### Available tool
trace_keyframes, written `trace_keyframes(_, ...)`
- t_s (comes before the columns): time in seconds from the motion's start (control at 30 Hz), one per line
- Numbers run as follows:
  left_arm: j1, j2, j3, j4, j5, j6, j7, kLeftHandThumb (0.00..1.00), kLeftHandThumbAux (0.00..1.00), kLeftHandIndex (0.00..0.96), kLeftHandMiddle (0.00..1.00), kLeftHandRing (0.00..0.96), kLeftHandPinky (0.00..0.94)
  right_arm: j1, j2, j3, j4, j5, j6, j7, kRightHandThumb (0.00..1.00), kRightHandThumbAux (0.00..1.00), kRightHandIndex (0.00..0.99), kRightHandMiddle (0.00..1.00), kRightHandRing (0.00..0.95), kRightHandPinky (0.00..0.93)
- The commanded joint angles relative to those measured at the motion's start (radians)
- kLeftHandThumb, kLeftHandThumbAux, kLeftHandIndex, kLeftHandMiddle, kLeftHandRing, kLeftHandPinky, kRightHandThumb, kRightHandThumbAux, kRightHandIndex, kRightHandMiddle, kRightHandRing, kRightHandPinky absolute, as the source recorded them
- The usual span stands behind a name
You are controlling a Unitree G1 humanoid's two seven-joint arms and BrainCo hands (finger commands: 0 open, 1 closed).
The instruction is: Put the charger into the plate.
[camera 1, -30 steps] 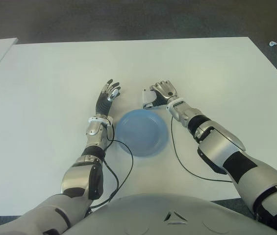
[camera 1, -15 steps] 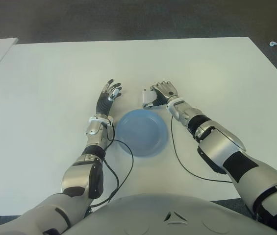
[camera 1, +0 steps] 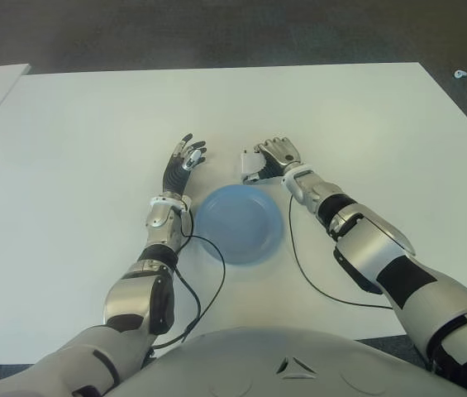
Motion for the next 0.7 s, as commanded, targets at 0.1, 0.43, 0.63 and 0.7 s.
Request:
trace_keyframes(0.1, 0.022, -0.004, -0.009, 0.021, 0.006, 0.015, -0.005, 0.017, 0.535, 0.116, 0.250, 0.232, 0.217, -0.005, -0.040, -0.021, 0.003, 0.016, -0.029, -0.012, 0.742, 0.713, 0.438, 0.887, 0.870, 0.862)
trace_keyframes(0.43, 0.017, -0.006, -0.007, 0.032, 0.010, 0.011, -0.001, 0.021, 0.534, 0.122, 0.251, 0.232, 0.217, -0.048, -0.074, -0.123, -0.098, 0.094, -0.134, -0.092, 0.746, 0.712, 0.439, 0.890, 0.868, 0.820)
trace_keyframes(0.63, 0.010, -0.006, -0.004, 0.039, 0.007, 0.018, -0.005, 0.031, 0.525, 0.118, 0.248, 0.232, 0.217, -0.002, -0.127, -0.124, -0.232, 0.078, -0.185, -0.160, 0.747, 0.711, 0.440, 0.890, 0.868, 0.834)
trace_keyframes(0.7, 0.007, -0.005, -0.003, 0.043, 0.007, 0.022, -0.005, 0.034, 0.523, 0.117, 0.247, 0.231, 0.215, 0.017, -0.149, -0.125, -0.284, 0.069, -0.193, -0.176, 0.747, 0.711, 0.440, 0.891, 0.871, 0.840)
